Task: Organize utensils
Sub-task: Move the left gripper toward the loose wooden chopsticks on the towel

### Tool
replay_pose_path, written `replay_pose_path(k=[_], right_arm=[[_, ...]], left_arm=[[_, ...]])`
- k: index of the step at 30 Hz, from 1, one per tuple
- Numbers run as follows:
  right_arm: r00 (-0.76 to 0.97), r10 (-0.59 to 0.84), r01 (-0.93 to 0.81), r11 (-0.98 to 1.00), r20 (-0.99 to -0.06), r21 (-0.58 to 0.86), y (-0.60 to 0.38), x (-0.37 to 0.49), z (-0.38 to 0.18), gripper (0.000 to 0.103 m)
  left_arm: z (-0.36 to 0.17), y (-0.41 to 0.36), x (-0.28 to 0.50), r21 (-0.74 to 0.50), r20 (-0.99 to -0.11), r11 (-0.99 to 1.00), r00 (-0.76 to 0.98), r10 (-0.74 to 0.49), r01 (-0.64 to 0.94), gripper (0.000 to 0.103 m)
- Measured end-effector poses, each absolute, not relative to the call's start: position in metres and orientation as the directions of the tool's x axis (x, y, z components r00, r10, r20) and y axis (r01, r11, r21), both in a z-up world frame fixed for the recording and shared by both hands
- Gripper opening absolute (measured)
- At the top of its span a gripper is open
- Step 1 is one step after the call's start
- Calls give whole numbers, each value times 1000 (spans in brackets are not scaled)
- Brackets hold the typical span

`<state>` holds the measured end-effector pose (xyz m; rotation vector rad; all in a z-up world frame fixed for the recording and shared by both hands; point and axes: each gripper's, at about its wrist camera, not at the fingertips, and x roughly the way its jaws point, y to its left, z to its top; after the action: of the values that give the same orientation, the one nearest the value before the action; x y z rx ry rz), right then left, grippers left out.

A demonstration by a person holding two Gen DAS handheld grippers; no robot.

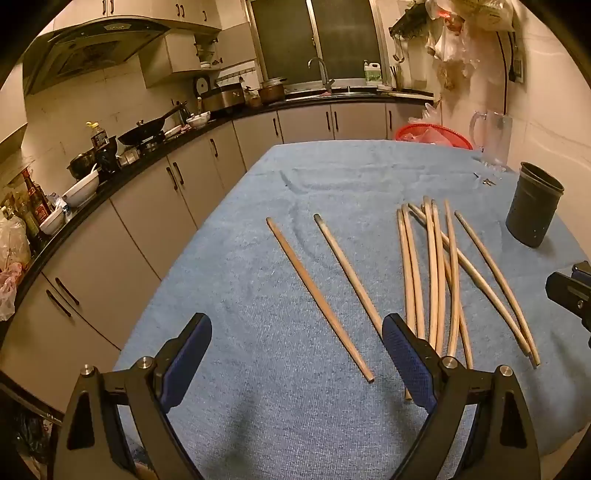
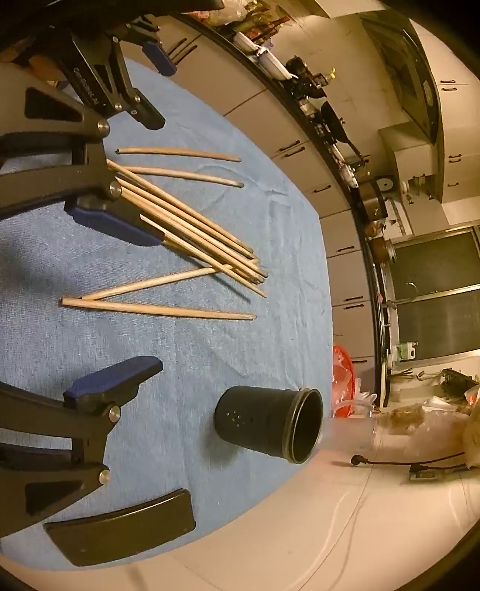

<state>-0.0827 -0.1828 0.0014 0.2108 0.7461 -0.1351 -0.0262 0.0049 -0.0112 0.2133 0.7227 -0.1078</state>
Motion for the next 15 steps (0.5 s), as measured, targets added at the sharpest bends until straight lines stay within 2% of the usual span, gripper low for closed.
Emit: replay_pose_path(k=[15], right_arm=[[692, -35, 218, 962, -722, 163, -189, -78, -5, 65]], left_arm=[[-17, 4, -23, 165, -676, 972, 737, -11, 166, 93]])
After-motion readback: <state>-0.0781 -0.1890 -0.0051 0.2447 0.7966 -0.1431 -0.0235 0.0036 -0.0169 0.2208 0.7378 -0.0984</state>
